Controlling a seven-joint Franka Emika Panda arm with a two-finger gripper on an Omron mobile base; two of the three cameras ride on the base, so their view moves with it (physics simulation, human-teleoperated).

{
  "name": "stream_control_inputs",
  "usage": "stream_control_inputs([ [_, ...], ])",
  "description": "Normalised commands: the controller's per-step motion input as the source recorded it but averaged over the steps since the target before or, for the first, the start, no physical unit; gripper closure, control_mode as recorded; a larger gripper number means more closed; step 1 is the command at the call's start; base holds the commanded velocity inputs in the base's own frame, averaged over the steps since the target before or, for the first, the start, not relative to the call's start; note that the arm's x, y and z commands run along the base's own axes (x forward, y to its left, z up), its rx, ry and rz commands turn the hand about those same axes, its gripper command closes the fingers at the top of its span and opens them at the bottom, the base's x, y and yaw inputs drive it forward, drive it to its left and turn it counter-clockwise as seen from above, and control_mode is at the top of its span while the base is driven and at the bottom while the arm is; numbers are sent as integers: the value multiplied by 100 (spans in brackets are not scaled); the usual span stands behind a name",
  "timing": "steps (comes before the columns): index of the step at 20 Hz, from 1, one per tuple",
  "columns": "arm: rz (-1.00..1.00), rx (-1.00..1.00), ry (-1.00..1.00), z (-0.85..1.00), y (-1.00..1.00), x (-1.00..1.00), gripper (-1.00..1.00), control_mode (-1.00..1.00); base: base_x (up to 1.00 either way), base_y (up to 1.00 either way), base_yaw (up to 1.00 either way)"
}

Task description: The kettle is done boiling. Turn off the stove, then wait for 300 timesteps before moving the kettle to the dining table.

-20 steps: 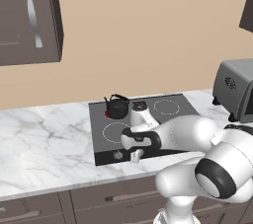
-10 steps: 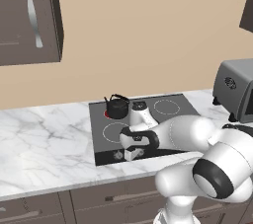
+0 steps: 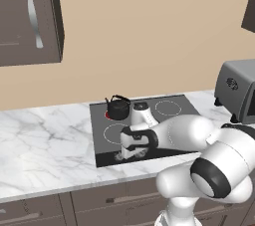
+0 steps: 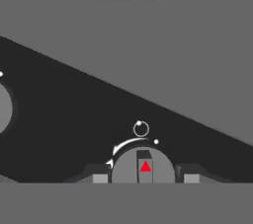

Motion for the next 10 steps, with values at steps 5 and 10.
stream_control_inputs([
  [5, -33, 2, 0, -1, 0, -2, 100, -100, 0, 0, 0],
  [10, -34, 2, 0, 0, 0, -6, 100, -100, 0, 0, 0],
])
